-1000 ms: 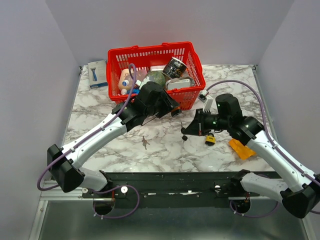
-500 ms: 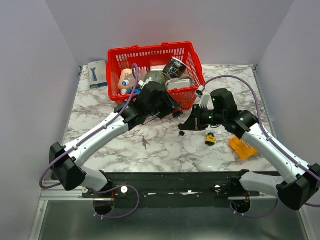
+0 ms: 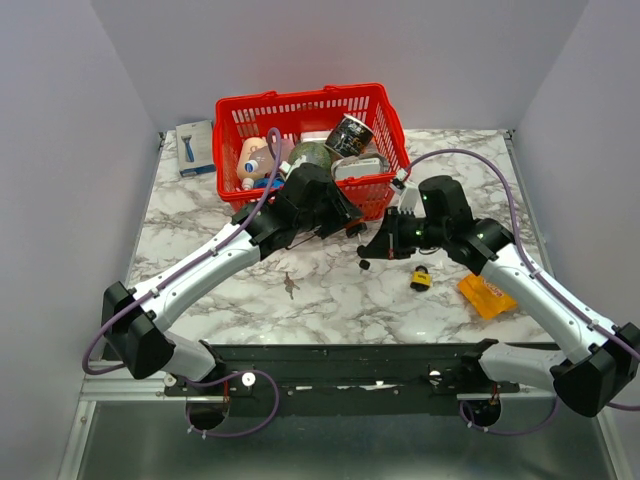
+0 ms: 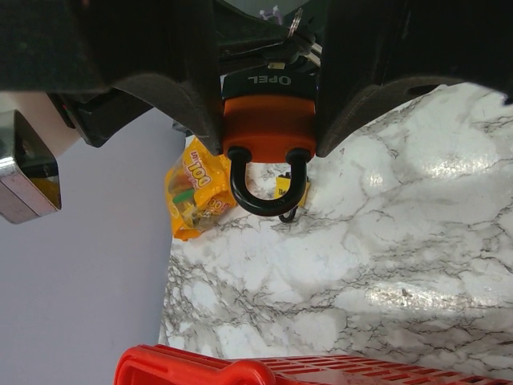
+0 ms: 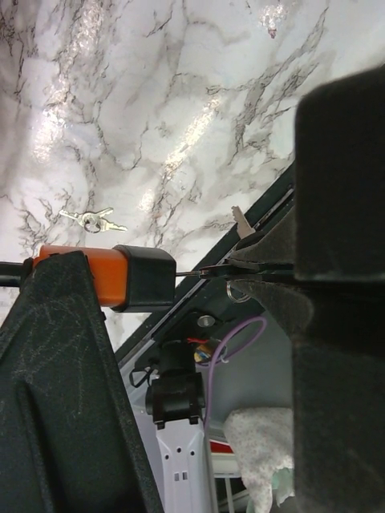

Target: Unlock with the key

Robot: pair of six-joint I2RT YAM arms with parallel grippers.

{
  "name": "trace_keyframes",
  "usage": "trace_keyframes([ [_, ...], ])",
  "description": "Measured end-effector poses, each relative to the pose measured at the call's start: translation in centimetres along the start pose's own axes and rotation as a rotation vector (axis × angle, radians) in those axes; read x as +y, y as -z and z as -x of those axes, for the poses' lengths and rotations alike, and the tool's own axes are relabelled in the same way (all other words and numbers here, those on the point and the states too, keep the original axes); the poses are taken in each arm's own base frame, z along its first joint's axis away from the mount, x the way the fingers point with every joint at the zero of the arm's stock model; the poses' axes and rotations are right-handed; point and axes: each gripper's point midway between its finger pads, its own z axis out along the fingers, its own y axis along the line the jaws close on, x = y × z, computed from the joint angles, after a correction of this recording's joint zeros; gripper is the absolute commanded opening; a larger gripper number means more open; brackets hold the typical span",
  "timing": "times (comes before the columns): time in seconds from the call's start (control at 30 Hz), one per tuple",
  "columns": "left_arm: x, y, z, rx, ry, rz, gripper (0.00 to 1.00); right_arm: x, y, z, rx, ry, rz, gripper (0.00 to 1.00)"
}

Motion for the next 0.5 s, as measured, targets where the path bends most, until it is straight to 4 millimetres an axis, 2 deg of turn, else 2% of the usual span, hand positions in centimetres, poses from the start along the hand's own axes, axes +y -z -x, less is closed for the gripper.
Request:
trace_keyframes([
  [0.5,0.61,-0.32,-0.27,0.002,0.001,0.006,0.0,-0.47,-0.1,-0.03,0.02,-0.019,-0.037,0.01],
])
